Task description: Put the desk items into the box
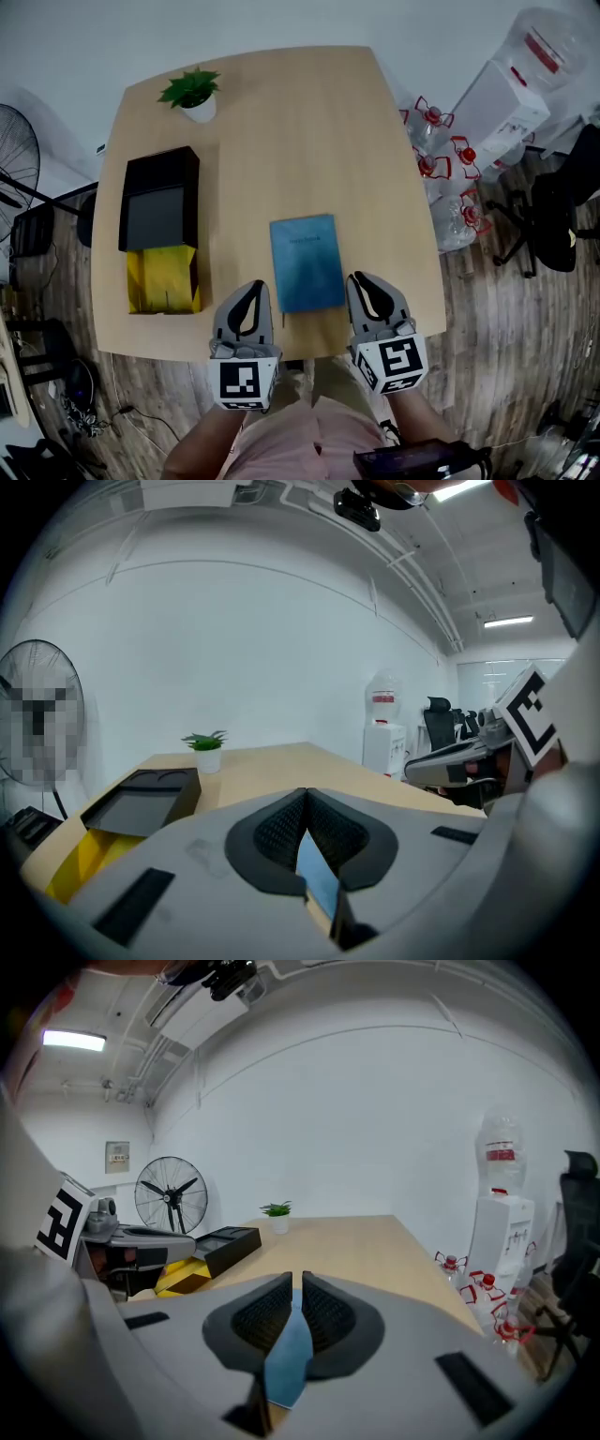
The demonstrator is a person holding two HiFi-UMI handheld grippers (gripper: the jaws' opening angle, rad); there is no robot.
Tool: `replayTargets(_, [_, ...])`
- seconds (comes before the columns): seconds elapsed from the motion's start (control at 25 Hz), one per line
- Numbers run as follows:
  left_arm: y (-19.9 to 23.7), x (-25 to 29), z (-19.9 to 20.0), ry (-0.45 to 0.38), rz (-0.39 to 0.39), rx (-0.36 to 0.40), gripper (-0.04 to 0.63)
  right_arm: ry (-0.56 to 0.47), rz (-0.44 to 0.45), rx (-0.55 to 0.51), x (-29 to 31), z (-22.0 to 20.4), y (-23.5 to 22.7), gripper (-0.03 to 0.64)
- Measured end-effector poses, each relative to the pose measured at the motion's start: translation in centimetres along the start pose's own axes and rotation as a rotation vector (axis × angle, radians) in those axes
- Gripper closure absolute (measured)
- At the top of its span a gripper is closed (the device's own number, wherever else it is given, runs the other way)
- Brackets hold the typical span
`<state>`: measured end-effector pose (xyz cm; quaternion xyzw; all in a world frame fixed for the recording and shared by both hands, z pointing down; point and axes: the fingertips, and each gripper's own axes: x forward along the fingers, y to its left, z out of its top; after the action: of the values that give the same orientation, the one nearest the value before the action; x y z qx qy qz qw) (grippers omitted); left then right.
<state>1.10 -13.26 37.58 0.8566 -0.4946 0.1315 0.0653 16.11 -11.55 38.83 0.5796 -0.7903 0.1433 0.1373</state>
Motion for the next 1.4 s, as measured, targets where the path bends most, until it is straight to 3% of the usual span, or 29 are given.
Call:
replayTargets(0.32, [-0.9,1.3,-7.0,0.171,0.016,-0.097,0.586,0.14,0.053,0.048,2.7,-6.1,-0.3,0.568])
replayTargets(0.76, [-1.2,3.2,-14.0,0.327,-0.002,-0.105,0.586,0.268,0.103,0.134,4.7,-12.0,-0.8,0.471])
replayTargets(0.88, [-1.4,3.8,-14.7,0.364,-0.009,-0.128,0.586,0.284,0.114,0.137,5.0,-12.3,-0.7,0.463])
replayTargets(1.16, [-1.7,4.5,-15.4,0.398,0.002,-0.097,0.586,0.294,0.13,0.133,5.9,-12.1,-1.2,0.451])
replayTargets(1.4, [-1.8,4.4,-15.7,0.409,-0.002,-0.071,0.586,0.395,0.118,0.105,6.4,-13.3,-0.9,0.431])
